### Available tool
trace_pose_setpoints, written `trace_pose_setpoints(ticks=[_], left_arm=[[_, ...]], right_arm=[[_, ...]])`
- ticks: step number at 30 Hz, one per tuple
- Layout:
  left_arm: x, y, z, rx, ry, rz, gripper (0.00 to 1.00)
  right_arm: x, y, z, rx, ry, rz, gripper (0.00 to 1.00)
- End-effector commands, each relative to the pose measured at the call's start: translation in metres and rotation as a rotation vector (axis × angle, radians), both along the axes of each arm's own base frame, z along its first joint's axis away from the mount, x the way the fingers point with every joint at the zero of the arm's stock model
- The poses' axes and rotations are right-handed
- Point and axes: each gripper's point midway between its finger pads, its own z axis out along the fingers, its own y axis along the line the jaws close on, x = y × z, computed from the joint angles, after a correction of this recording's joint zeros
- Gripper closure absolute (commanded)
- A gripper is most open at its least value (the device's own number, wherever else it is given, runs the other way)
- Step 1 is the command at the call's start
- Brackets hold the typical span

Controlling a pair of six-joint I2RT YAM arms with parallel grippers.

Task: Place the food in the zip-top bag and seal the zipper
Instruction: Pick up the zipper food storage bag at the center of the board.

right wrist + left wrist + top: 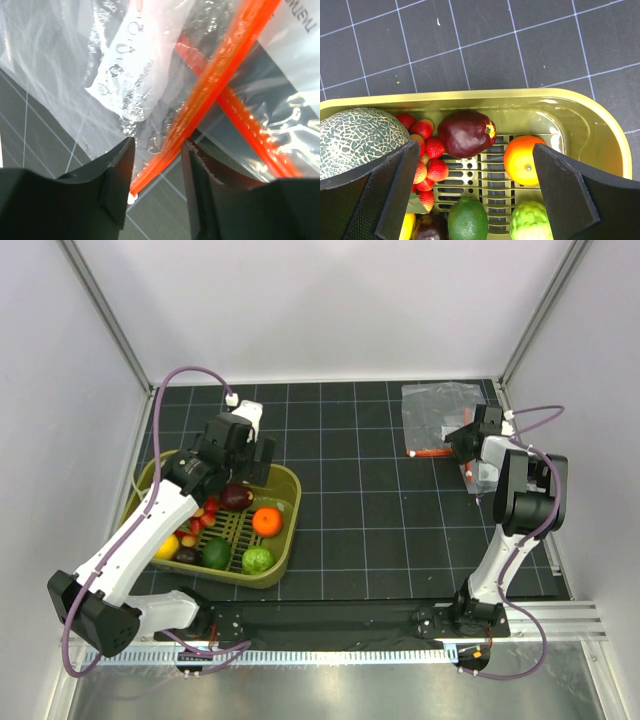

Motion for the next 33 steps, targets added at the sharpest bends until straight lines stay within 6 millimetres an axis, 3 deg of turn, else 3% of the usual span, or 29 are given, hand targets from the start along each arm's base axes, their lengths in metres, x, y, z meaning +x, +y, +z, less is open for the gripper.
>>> trace_pose_setpoints(ticks=[1, 6, 12, 18, 20, 21, 23, 27, 29, 30, 31, 33], left_arm=[[0.004, -0.001, 0.019, -0.015, -0.041, -0.012, 0.0], [0.005, -0.001, 0.017, -0.008, -0.04, -0.008, 0.0], [0.008, -0.001, 0.018, -0.004, -0.041, -0.006, 0.0], [0.01, -0.004, 0.015, -0.004, -0.032, -0.006, 0.0], [0.012, -0.004, 0.015, -0.002, -0.031, -0.007, 0.0], [0.012, -0.004, 0.015, 0.002, -0.029, -0.007, 0.0], [0.016, -0.006, 0.02, -0.002, -0.04, -0.009, 0.0], [0.028, -0.016, 0.025, -0.009, -0.046, -0.029, 0.0], [0.04, -0.027, 0.025, -0.02, -0.045, -0.045, 0.0], [0.044, -0.03, 0.025, -0.024, -0.047, -0.051, 0.0], [0.05, -0.036, 0.032, -0.039, -0.059, -0.065, 0.0], [0.063, -0.052, 0.025, -0.054, -0.04, -0.092, 0.0]], right_arm=[[0.027, -0.014, 0.02, -0.038, -0.084, -0.03, 0.53], [0.047, -0.016, 0.022, -0.042, -0.104, -0.019, 0.74], [0.064, -0.028, 0.031, -0.092, -0.11, -0.019, 0.79], [0.092, -0.032, 0.026, -0.093, -0.134, -0.011, 0.99], [0.104, -0.033, 0.037, -0.093, -0.165, -0.003, 0.99], [0.103, -0.033, 0.034, -0.091, -0.152, -0.001, 0.99], [0.105, -0.031, 0.046, -0.095, -0.168, 0.023, 0.99], [0.094, -0.006, 0.081, -0.112, -0.182, 0.141, 0.99], [0.088, 0.018, 0.112, -0.162, -0.211, 0.253, 0.99], [0.081, 0.03, 0.117, -0.164, -0.199, 0.298, 0.99], [0.075, 0.04, 0.138, -0.171, -0.231, 0.333, 0.99], [0.058, 0.07, 0.145, -0.159, -0.226, 0.451, 0.99]])
